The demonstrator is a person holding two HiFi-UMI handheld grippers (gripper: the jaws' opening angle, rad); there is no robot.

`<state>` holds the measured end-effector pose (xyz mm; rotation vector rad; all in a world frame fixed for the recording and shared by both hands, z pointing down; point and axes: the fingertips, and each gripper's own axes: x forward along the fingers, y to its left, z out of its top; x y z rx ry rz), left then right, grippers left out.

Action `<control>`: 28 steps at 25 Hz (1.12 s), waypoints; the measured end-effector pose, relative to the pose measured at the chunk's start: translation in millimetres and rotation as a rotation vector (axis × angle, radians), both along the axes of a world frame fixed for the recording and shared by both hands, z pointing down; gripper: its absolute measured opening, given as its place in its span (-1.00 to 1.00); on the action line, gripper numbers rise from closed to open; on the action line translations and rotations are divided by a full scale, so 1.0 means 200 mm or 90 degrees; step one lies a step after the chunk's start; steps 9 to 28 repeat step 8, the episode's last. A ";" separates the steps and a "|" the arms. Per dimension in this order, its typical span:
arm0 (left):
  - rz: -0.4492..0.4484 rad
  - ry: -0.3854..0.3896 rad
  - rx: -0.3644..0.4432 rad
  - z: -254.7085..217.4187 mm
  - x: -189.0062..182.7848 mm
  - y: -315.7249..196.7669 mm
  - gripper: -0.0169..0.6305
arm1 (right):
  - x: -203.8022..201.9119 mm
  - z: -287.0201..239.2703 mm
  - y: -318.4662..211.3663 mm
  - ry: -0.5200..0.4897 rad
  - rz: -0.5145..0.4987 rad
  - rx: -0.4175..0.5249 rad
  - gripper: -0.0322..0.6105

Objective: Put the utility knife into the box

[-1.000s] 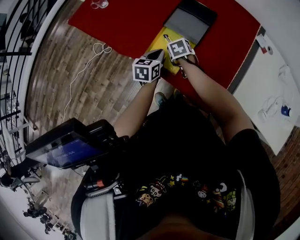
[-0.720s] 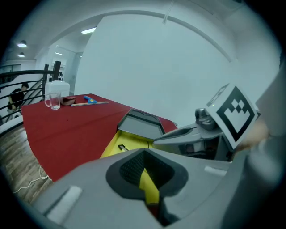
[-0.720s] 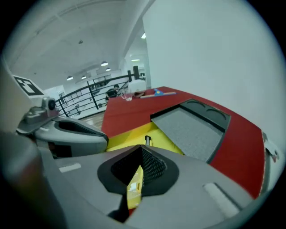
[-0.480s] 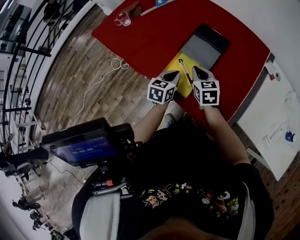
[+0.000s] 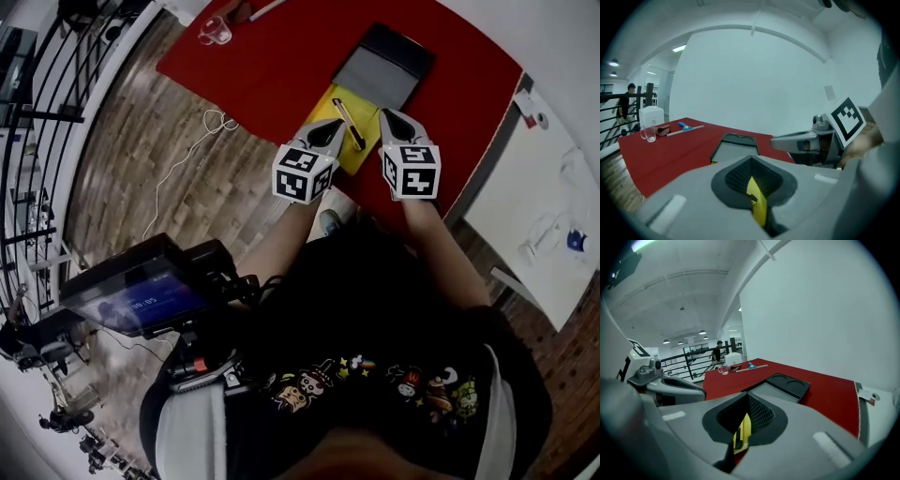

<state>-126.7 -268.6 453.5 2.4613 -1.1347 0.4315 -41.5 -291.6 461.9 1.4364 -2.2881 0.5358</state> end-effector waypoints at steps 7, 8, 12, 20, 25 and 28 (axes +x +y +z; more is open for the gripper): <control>-0.024 -0.002 -0.002 0.04 -0.05 -0.01 -0.94 | -0.04 0.05 -0.01 0.014 -0.009 -0.008 -0.83; -0.029 -0.004 0.000 0.04 -0.06 -0.02 -0.95 | -0.05 0.06 -0.02 0.016 -0.011 -0.007 -0.83; -0.029 -0.004 0.000 0.04 -0.06 -0.02 -0.95 | -0.05 0.06 -0.02 0.016 -0.011 -0.007 -0.83; -0.029 -0.004 0.000 0.04 -0.06 -0.02 -0.95 | -0.05 0.06 -0.02 0.016 -0.011 -0.007 -0.83; -0.029 -0.004 0.000 0.04 -0.06 -0.02 -0.95 | -0.05 0.06 -0.02 0.016 -0.011 -0.007 -0.83; -0.029 -0.004 0.000 0.04 -0.06 -0.02 -0.95 | -0.05 0.06 -0.02 0.016 -0.011 -0.007 -0.83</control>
